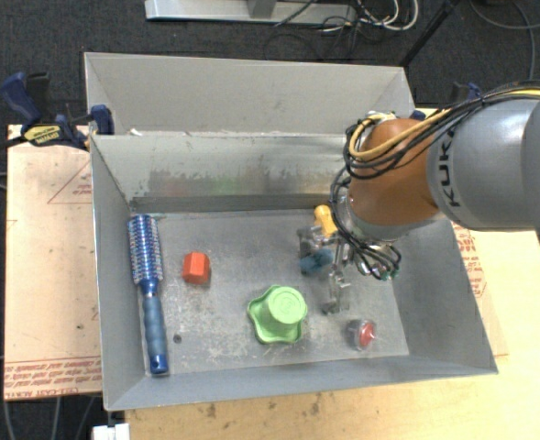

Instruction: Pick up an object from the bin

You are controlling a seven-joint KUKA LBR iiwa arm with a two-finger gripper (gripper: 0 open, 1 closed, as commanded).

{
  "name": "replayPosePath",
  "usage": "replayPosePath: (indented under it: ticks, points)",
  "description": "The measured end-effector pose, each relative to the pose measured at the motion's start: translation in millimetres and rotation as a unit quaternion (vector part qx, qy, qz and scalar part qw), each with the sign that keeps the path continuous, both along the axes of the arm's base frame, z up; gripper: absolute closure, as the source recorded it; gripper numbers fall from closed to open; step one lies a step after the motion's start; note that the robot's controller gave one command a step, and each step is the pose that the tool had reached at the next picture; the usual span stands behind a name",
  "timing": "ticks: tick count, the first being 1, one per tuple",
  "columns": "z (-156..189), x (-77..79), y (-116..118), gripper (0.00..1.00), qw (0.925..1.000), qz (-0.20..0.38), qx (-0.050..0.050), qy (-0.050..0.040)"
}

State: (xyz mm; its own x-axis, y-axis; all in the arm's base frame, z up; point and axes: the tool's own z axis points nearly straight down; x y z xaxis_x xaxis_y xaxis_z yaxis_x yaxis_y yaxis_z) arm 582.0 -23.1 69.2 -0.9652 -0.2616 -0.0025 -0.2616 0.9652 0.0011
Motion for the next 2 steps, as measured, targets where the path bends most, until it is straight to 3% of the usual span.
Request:
replayPosePath:
  ticks: [1,2]
  points:
    - [1.3,0.4,-0.4,1.0,1.0,0.0,0.0,-0.0001]
    - [167.6,34.0,-25.0,1.0,0.9983,0.058,-0.002,-0.0061]
